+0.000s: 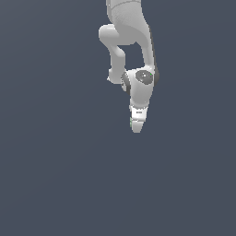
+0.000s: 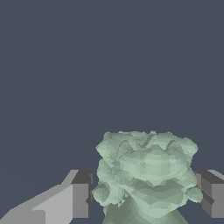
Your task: Pick up the object and move it to a goal position.
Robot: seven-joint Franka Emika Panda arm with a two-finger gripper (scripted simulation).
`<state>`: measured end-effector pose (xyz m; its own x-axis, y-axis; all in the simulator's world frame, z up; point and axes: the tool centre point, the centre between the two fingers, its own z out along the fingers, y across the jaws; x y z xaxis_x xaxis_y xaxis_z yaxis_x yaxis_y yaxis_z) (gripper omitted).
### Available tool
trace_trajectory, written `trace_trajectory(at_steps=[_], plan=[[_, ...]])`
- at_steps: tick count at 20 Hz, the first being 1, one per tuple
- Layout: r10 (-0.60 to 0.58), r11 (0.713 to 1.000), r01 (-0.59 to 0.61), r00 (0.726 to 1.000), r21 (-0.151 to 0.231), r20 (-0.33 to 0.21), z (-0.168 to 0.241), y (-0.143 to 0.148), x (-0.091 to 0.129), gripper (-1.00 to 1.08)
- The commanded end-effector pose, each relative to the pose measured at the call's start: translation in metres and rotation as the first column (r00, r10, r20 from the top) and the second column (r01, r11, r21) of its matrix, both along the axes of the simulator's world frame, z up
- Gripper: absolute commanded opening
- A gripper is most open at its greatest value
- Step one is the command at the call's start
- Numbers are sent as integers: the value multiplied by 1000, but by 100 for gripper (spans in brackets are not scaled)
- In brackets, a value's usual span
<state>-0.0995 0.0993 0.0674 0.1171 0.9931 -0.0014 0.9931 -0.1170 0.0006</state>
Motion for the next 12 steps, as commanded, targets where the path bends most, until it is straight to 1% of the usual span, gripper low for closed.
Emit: trace_trajectory(at_steps=[1,7,12], plan=[[0,1000,0,1000,-1,0,5,8,-14,-100],[0,1000,0,1000,-1,0,12,22,-34,-100],[0,1000,0,1000,1,0,15,27,-39,-100]])
